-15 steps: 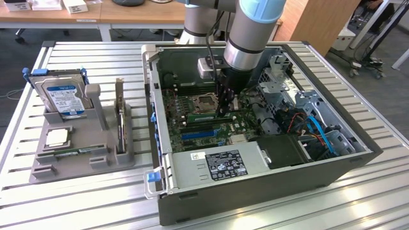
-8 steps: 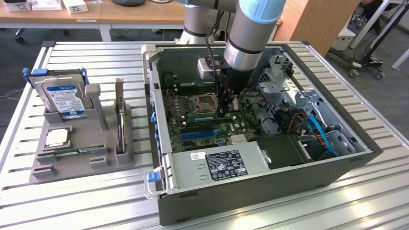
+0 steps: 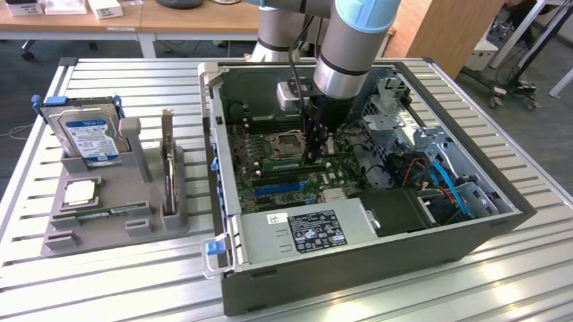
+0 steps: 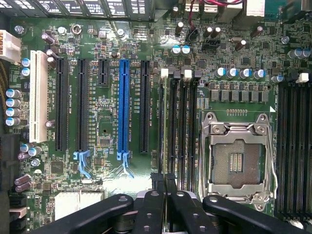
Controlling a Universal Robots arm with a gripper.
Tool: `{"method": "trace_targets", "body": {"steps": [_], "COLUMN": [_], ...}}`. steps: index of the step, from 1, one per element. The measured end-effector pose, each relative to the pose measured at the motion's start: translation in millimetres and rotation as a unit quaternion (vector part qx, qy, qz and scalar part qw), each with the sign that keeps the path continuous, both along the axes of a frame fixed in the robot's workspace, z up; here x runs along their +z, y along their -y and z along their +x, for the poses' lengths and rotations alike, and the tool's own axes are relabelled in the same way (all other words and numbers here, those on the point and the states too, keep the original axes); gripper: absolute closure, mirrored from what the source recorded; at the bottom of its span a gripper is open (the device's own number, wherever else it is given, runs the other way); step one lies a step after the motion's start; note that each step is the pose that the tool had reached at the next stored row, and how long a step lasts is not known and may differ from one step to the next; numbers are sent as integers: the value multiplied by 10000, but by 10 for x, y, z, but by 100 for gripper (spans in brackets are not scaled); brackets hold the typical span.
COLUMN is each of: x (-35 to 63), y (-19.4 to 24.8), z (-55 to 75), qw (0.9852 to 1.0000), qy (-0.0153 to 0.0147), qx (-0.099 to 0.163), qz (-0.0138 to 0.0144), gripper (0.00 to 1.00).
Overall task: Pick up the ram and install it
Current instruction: 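Insert the ram into the slot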
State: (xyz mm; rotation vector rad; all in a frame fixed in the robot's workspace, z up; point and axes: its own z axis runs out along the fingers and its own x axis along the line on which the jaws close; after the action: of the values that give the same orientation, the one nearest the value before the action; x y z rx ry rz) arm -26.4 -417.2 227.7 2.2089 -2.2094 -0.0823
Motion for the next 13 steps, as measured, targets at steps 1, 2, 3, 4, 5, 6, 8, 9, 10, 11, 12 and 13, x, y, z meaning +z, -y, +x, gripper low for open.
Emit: {"method": "trace_targets", "body": {"steps": [1,2,3,4,5,6,8,9,10,11,12,13], "x": [-1,-5,-9,-13,-18,-24,-37,-46,-52,-55,-54,-54], "y": [0,-1,-1,0,0,0,0,0,0,0,0,0], "z": [0,0,0,0,0,0,0,0,0,0,0,0], "qw": [10000,10000,10000,10000,10000,10000,10000,10000,10000,10000,10000,10000], "qy": [0,0,0,0,0,0,0,0,0,0,0,0], "qx": [0,1,0,1,1,0,0,0,1,0,1,1], "qz": [0,1,2,1,0,0,0,0,0,0,-1,-1], "gripper": [88,88,88,88,88,88,88,88,88,88,88,88]}}
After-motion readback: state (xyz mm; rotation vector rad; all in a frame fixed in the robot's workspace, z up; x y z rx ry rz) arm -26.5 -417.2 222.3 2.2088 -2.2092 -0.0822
